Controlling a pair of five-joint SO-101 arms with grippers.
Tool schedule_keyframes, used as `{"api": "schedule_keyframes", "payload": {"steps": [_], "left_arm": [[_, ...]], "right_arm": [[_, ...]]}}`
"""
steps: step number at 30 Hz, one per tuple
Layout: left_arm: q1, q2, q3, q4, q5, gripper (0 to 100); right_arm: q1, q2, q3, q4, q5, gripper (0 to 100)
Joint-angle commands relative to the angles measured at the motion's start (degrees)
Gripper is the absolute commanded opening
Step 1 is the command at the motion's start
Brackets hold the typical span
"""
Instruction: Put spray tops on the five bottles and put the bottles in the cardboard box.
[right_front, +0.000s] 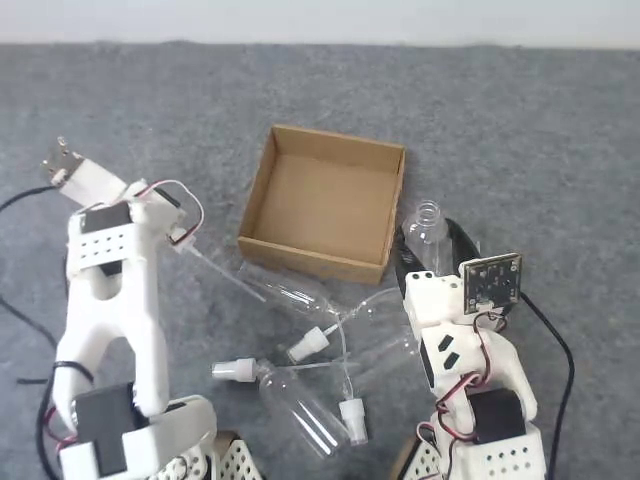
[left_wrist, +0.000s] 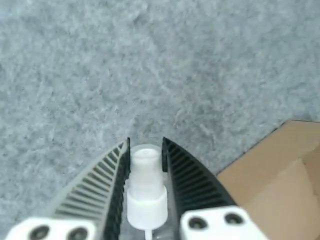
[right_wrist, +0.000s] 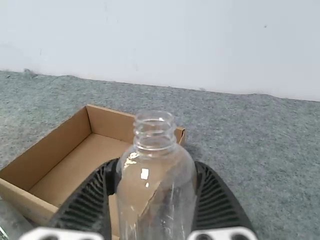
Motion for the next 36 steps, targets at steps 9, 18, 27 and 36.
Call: {"api": "schedule_keyframes", "payload": {"steps": [9, 18, 27, 36], "left_arm": [[-0.09, -0.88, -20.53, 17.76, 0.53, 1], [1.67, -10.64, -25.01, 23.74, 2.37, 1], [6.51, -28.84, -19.21, 19.34, 3.87, 1], [8.53, -34.64, -18.07, 16.53, 3.87, 1]], "right_arm": [[0.31, -0.66, -0.62, -1.54, -0.35, 0.9], [0.31, -0.66, -0.62, -1.54, -0.35, 0.9], [0.31, -0.66, -0.62, -1.45, -0.35, 0.9], [-1.10, -0.66, -0.62, -1.19, -0.35, 0.9]]}}
